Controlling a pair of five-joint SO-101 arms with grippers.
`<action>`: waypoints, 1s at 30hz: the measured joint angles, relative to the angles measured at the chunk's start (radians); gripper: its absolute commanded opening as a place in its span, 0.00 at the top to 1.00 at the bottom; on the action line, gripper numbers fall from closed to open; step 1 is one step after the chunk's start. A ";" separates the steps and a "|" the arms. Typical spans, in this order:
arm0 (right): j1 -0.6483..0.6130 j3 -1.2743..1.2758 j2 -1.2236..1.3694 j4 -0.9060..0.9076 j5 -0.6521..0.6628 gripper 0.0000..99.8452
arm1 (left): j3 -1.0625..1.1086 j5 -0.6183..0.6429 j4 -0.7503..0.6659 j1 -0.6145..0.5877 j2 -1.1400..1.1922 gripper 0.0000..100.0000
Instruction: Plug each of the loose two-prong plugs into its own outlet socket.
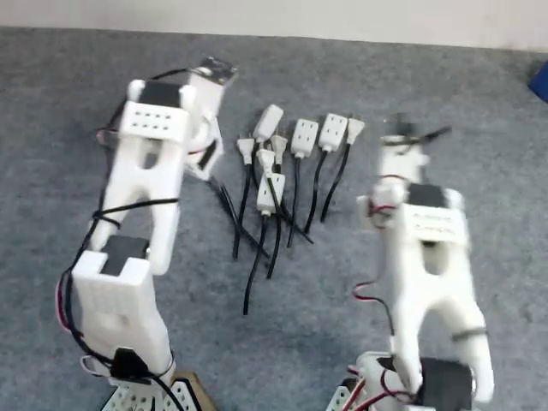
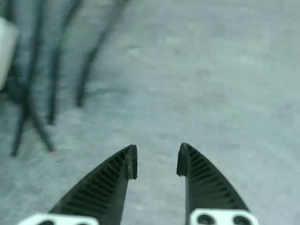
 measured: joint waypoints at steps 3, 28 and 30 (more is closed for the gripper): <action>0.166 0.000 -0.118 0.040 0.000 0.85 | 0.000 -0.029 -0.087 0.032 0.025 0.76; 0.106 0.453 -0.592 0.023 0.037 0.85 | -0.807 -0.008 -0.216 -0.086 0.700 0.76; 0.106 0.453 -0.592 0.023 0.037 0.85 | -0.818 -0.008 -0.216 -0.086 0.710 0.76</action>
